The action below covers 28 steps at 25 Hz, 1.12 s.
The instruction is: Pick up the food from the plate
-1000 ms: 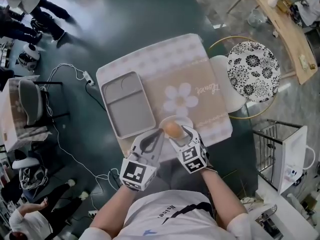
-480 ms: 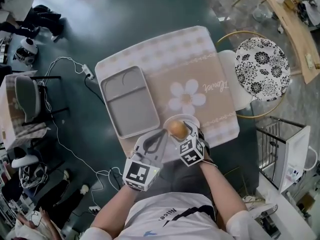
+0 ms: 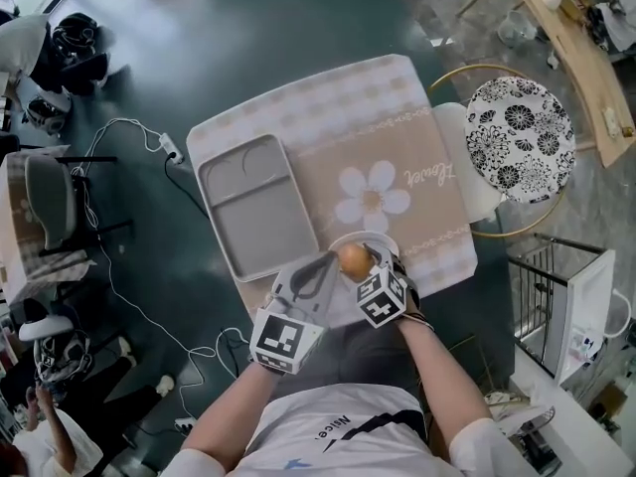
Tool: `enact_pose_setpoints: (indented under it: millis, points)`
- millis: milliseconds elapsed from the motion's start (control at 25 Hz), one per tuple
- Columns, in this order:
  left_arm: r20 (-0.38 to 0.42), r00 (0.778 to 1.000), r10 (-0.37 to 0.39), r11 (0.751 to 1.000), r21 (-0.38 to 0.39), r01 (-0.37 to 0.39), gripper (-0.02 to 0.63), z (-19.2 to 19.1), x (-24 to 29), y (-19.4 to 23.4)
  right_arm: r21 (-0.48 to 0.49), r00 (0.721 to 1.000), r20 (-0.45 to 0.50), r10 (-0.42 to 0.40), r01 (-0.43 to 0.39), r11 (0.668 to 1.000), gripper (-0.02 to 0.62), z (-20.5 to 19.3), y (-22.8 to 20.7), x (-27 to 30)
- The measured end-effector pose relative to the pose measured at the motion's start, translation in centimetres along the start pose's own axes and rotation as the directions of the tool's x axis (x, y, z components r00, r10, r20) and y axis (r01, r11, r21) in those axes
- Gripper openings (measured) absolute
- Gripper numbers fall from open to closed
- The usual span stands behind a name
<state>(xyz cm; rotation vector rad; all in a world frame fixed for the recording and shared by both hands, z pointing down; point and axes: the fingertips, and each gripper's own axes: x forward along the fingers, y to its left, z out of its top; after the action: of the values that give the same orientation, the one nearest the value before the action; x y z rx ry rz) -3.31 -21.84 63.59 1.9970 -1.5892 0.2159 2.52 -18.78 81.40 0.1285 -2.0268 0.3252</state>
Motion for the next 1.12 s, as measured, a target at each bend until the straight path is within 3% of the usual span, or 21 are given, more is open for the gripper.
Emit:
enact_pose_setpoints:
  millis: [160, 400, 600, 1120]
  points:
    - [0.018, 1.000, -0.003, 1.000, 0.015, 0.003, 0.006, 0.9, -0.7, -0.1, 0.059, 0.999, 0.049, -0.006, 0.003, 0.998, 0.304, 0.6, -0.5, -1.5]
    - [0.038, 0.999, -0.015, 0.999, 0.032, 0.013, 0.006, 2.7, -2.9, -1.0, 0.243, 0.978, 0.207, -0.023, -0.029, 0.969, 0.304, 3.2, -1.1, -6.0]
    - [0.062, 0.998, -0.021, 0.998, 0.053, 0.018, 0.006, 4.4, -4.7, -2.0, 0.328, 0.935, 0.354, -0.023, -0.101, 0.939, 0.304, 6.6, -0.5, -10.8]
    - [0.099, 0.994, -0.047, 0.993, 0.110, 0.037, 0.005, 7.8, -9.4, -4.3, 0.352, 0.812, 0.578, -0.079, -0.161, 0.922, 0.304, 12.9, 2.3, -21.4]
